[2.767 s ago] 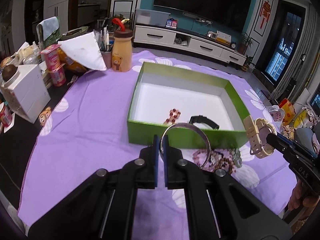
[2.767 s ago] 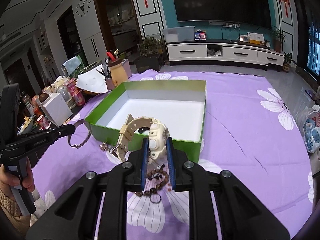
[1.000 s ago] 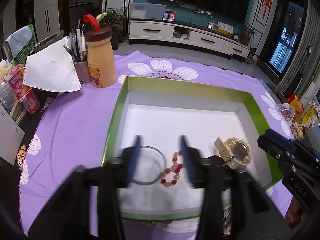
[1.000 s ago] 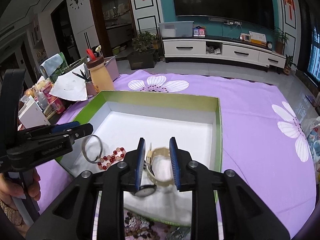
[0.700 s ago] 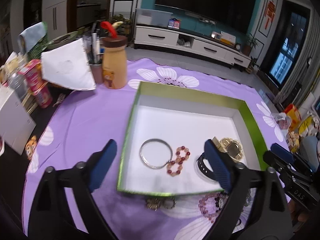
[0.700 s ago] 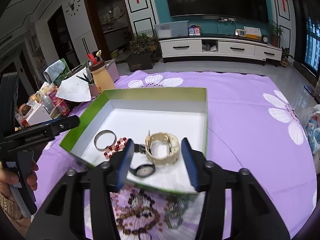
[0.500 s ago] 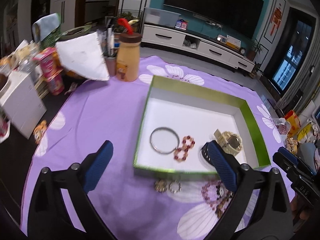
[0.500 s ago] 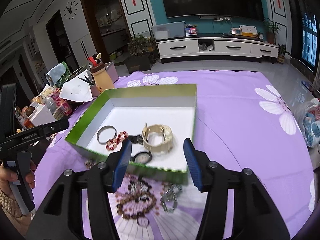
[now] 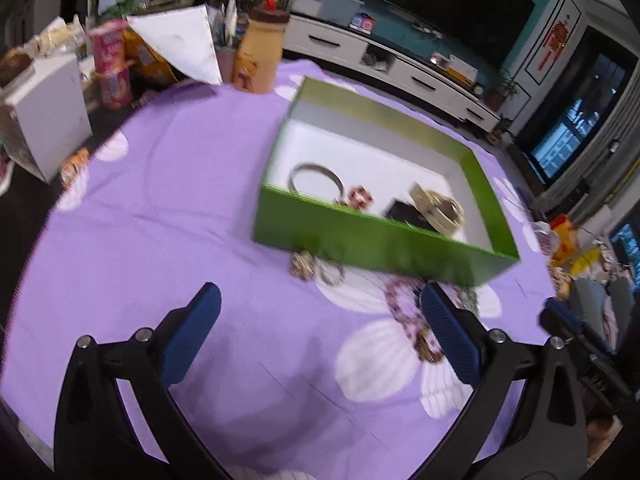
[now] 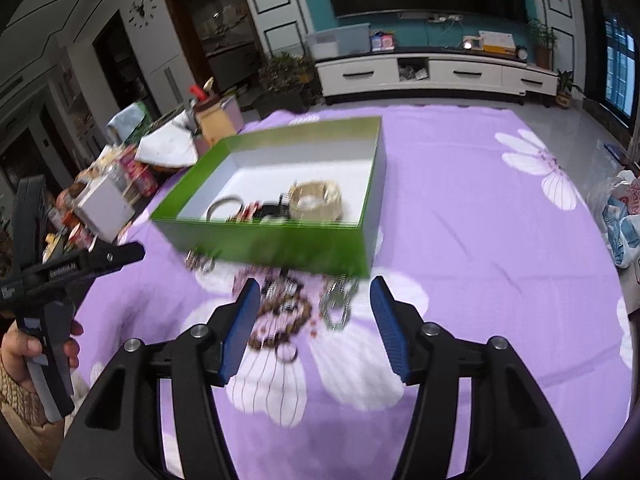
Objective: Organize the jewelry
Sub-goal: 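Withdraw both grippers from the box toward the remaining jewelry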
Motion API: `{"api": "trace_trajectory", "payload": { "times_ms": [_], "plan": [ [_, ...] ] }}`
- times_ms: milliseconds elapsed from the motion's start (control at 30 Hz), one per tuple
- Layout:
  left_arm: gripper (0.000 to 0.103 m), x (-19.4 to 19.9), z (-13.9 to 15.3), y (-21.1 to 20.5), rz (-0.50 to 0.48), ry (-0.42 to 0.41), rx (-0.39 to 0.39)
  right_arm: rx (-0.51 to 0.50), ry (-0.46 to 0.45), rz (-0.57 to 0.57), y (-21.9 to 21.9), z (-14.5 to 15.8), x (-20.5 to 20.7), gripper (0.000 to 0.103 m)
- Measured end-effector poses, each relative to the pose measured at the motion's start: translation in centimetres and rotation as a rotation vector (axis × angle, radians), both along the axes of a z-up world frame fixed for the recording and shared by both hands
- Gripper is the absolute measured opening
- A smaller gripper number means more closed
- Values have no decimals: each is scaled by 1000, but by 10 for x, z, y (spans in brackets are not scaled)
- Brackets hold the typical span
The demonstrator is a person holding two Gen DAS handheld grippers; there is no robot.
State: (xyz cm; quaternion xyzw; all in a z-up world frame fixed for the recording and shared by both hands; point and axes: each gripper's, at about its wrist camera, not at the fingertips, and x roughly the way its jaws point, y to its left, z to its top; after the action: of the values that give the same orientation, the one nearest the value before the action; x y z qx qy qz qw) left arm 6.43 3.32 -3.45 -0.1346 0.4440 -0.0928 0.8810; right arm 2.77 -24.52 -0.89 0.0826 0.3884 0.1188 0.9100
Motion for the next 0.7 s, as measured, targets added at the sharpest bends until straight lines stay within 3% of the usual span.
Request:
{"api": "trace_trajectory", "payload": {
  "times_ms": [233,367,500,700],
  "plan": [
    [101,-19,-21,-5,-75,28,-66,-9,86,82,14,-32,-16,58],
    [101,-25,-33,-10,-105,61,3,-20,120,101,21,-48,-18,58],
    [101,-22,-42,-2,-89,103,-87,-38,130,117,28,-59,-16,58],
    [101,-17,-49,2,-61,82,-110,-91,119,152,41,-67,-9,45]
  ]
}}
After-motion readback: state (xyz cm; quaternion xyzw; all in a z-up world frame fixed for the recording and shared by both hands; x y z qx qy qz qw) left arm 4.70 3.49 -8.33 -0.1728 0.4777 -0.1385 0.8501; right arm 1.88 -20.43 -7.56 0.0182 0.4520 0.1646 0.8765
